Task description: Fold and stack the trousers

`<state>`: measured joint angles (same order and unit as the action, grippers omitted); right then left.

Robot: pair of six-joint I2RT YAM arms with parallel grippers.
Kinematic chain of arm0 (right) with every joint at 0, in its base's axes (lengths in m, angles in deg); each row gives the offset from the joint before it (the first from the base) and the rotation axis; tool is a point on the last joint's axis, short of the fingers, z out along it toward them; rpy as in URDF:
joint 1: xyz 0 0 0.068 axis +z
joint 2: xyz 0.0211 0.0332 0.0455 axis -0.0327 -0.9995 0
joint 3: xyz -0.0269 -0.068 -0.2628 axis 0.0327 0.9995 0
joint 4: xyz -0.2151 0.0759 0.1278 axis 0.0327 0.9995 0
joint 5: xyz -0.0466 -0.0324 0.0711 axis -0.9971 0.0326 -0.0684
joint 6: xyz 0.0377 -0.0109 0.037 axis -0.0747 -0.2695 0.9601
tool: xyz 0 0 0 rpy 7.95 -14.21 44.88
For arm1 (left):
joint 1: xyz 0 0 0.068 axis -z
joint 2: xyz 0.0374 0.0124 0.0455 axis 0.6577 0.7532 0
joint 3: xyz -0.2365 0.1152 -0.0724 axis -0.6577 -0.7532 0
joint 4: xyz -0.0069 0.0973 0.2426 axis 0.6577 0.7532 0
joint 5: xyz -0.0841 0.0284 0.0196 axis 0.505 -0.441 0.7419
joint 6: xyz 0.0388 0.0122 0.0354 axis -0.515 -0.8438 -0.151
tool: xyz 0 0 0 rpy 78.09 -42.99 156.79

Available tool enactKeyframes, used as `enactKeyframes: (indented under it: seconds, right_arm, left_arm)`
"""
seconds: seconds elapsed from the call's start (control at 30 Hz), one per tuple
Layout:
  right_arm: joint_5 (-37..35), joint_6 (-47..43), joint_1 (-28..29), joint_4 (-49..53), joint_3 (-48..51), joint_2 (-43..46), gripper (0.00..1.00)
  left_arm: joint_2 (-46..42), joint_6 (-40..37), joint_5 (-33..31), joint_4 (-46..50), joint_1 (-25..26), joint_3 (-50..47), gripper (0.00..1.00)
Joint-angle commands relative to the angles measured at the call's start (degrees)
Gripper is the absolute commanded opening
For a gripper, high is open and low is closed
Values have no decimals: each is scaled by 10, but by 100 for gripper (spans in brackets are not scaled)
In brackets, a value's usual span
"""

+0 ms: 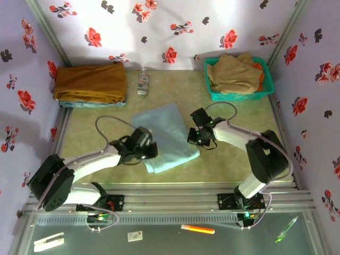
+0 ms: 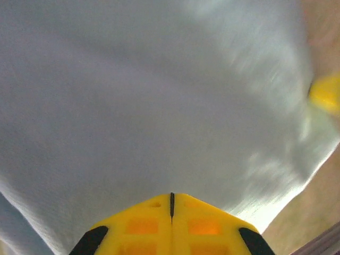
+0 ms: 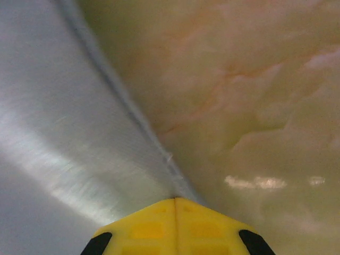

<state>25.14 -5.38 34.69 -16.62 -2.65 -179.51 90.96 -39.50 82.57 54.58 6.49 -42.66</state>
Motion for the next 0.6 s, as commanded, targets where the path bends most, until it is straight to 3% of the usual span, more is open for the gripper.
enactKeyframes:
  seconds: [0.0,0.2,0.37,0.5,0.57]
  right_arm:
    - [17,-18,-7,-16,-16,-47,0]
    - [-10,-40,-20,14,-81,-92,0]
    - [-18,-77,-35,86,-214,-132,0]
    - [-43,-108,-54,144,-268,-63,0]
    - [-64,-132,-61,167,-263,-21,20]
  left_arm:
    - [-1,72,1,-82,15,-85,0]
    - [-14,108,-5,-159,51,-178,0]
    - [20,94,-1,-191,88,-122,0]
    - [61,80,15,-223,91,-56,0]
    - [74,78,13,-238,88,-28,0]
